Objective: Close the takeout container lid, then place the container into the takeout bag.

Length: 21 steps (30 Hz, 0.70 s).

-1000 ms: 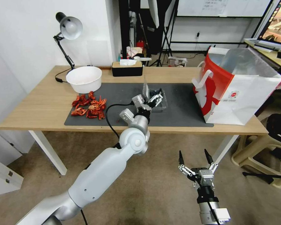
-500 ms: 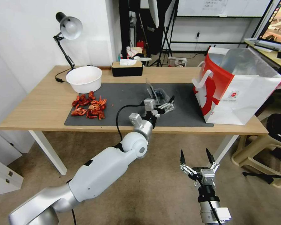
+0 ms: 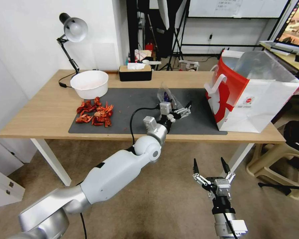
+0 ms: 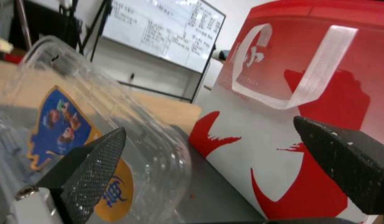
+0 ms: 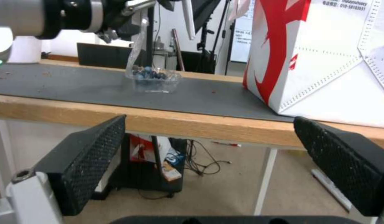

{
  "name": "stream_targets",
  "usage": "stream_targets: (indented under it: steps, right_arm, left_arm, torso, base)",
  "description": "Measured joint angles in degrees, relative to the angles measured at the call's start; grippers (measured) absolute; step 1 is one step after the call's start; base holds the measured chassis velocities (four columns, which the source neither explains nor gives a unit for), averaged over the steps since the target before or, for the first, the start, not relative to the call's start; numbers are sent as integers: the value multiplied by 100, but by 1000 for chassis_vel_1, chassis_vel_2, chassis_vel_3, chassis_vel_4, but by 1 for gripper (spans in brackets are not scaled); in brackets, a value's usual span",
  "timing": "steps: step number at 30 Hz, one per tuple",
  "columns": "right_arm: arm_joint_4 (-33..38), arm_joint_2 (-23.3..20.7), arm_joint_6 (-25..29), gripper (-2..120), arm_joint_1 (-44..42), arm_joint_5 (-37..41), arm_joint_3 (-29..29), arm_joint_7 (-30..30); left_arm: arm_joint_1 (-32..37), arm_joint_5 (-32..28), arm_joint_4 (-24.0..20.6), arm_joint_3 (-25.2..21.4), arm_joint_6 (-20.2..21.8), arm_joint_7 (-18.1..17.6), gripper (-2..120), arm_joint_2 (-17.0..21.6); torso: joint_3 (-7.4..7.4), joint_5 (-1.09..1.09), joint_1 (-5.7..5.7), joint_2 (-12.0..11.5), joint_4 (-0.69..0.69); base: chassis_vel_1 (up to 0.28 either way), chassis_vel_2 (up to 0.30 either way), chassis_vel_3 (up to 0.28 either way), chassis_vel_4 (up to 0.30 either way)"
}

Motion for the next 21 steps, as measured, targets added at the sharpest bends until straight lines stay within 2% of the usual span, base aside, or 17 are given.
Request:
stream_targets:
  steps: [10,12,14,16,17,20,21]
  right_arm:
    - [4,2,0,100,-2,-1,4,5]
    - [10,4,0,100,-1,-1,3,5]
    - [20,5,0,100,-1,-2,2,5]
    - [56,4,0,100,0,5,-8,0]
    - [56,4,0,100,0,5,-8,0]
    - [134,-14,-37,100,17,71,-25,-16]
    - [134,-14,-37,100,17,71,-25,-16]
  left_arm:
    - [-204,-991,253,-46,332,-156,100,-274]
    - [-269,-1482,316,-176,552,-525,100,-431]
    - [-290,-1651,331,-232,615,-658,100,-482]
    - [-342,-2039,352,-402,834,-1036,100,-610]
    - [-342,-2039,352,-402,834,-1036,100,-610]
    - [-429,-2302,397,-600,1192,-1561,87,-730]
    - [-429,-2302,397,-600,1192,-1561,87,-730]
  torso:
    - [0,0,0,0,0]
    - [0,0,0,0,0]
    - [0,0,0,0,0]
    - [0,-1,0,0,0]
    - [0,-1,0,0,0]
    - [0,0,0,0,0]
    - [0,0,0,0,0]
  base:
    - [0,0,0,0]
    - [0,0,0,0]
    - [0,0,0,0]
    - [0,0,0,0]
    - [0,0,0,0]
    - [0,0,0,0]
    - [0,0,0,0]
